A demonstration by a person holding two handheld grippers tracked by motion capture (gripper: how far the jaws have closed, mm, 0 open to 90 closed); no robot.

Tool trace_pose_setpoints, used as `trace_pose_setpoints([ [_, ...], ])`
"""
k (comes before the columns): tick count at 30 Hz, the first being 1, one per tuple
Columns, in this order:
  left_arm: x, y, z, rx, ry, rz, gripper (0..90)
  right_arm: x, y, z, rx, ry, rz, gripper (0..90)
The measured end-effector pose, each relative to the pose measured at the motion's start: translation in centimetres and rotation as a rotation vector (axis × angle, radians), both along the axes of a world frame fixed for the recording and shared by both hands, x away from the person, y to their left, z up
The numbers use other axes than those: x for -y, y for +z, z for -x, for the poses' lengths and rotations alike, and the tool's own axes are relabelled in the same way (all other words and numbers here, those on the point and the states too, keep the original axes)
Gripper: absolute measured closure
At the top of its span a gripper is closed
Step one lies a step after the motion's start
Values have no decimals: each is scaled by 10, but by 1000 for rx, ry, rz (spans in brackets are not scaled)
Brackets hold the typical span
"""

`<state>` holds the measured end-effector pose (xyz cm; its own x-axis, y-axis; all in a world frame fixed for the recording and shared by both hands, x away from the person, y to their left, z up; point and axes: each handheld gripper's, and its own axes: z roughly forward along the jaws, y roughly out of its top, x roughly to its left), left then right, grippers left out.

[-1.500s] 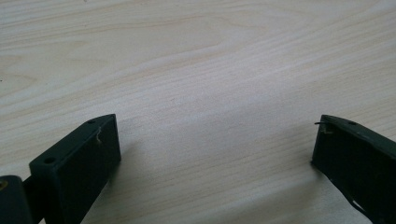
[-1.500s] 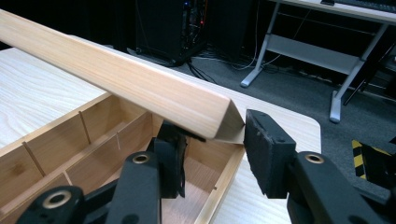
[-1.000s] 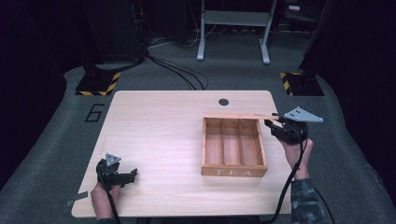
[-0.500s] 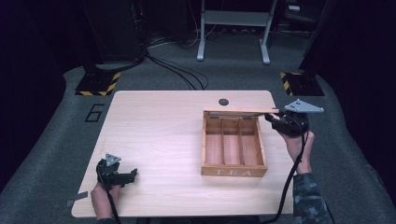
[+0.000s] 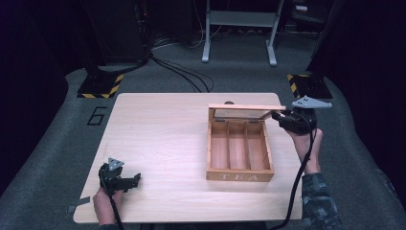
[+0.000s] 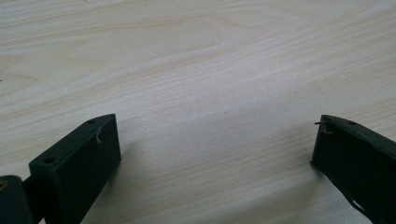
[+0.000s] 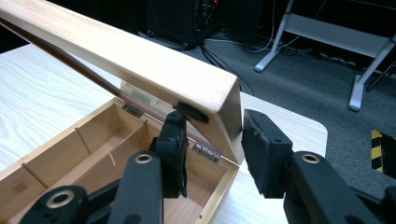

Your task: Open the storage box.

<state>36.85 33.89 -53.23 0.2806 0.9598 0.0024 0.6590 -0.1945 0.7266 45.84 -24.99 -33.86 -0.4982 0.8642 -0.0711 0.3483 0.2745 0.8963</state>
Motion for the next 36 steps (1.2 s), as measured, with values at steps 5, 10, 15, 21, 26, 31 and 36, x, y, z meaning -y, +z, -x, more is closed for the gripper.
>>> trace_pose_setpoints([
  [5,0,0,0,0,1,0,8,0,3,-5,-7,3,1,609],
  [10,0,0,0,0,1,-1,8,1,6,-9,-14,5,-1,610],
  [15,0,0,0,0,0,0,8,1,8,-13,-23,11,1,611],
  [21,0,0,0,0,1,0,8,3,11,-19,-32,14,-9,611],
  [26,0,0,0,0,0,-1,8,2,12,-21,-40,12,-11,612],
  [31,0,0,0,0,0,-1,8,2,13,-22,-42,14,-7,613],
  [36,0,0,0,0,1,-2,8,2,13,-22,-43,13,-6,613],
])
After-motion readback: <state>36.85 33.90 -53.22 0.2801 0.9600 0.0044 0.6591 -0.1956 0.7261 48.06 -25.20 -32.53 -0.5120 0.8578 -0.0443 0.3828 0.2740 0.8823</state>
